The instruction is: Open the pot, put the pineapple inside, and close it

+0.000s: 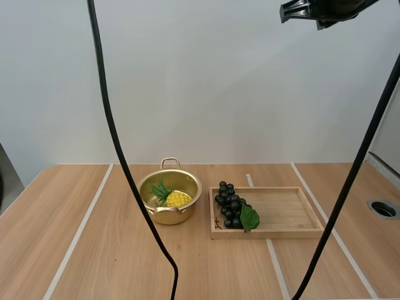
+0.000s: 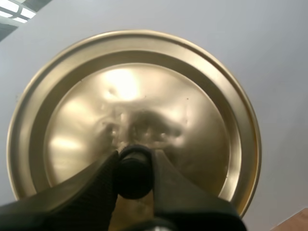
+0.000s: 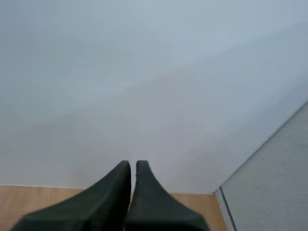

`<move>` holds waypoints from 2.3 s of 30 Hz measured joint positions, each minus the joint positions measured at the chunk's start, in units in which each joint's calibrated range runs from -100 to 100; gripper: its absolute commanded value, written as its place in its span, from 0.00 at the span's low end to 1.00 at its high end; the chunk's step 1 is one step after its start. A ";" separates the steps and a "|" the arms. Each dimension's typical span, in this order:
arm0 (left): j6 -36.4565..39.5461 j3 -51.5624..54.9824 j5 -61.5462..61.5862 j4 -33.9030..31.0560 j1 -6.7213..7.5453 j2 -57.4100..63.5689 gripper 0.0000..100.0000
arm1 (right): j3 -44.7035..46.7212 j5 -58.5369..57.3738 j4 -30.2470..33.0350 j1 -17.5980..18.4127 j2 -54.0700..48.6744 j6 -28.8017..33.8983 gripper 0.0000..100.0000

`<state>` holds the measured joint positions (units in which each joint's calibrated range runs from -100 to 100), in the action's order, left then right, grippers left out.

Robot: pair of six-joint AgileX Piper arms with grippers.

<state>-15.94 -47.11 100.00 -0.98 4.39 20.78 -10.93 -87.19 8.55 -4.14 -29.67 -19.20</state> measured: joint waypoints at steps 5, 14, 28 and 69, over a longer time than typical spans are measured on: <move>0.86 6.50 0.00 0.98 0.00 -0.58 0.00 | 4.14 -0.42 0.00 -0.78 -0.40 0.45 0.00; 1.07 14.00 0.00 2.50 0.00 -0.94 0.00 | 10.92 -0.41 -0.11 -0.78 -0.40 0.45 0.00; 1.46 56.16 -0.09 10.37 0.00 -8.74 0.00 | 40.86 24.05 -0.11 -0.78 -0.40 0.45 0.00; 0.73 70.66 -22.60 11.29 0.00 -25.83 0.00 | 48.41 38.48 -0.86 -0.78 4.14 0.46 0.00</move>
<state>-15.21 23.55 77.40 10.31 4.39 -5.05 37.48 -48.71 7.69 -4.92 -25.53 -18.74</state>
